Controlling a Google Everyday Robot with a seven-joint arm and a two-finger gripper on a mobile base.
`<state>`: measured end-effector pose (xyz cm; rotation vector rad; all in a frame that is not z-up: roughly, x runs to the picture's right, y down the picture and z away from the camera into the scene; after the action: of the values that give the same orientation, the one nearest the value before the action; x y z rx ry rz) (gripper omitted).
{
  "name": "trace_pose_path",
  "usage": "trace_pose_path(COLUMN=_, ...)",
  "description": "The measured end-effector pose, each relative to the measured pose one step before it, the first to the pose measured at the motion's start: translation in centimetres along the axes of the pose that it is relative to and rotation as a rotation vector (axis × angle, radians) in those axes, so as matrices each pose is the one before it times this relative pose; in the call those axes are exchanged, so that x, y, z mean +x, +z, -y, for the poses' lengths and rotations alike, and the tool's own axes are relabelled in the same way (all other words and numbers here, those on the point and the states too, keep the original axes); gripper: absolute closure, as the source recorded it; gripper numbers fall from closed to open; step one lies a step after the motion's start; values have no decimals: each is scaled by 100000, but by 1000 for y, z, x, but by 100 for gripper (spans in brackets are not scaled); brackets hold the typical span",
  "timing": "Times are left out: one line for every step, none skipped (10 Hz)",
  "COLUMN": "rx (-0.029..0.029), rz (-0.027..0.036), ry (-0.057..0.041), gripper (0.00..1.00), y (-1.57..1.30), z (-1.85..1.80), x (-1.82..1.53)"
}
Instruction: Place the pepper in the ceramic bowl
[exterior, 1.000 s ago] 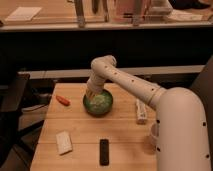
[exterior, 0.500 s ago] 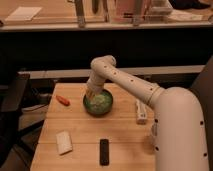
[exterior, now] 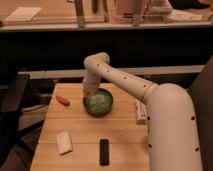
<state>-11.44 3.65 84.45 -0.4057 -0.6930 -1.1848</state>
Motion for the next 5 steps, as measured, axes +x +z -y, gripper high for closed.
trace_pose_path(rx=-2289, rz=-1924, ry=-13408, gripper=41, y=-123, z=916, x=177)
trace_pose_path(rx=-1356, rz=-2534, ry=-10830, gripper=29, y=-79, z=968, x=372)
trace_pose_path(rx=-575, rz=-2229, ry=-4899, gripper=23, y=-9, z=444, x=320)
trace_pose_path(rx=-375, rz=-3449, ry=-5272, gripper=20, y=-47, z=490, x=579)
trace_pose_path(rx=119, rz=-2379, ry=-3150, gripper=20, y=-52, z=302, x=556)
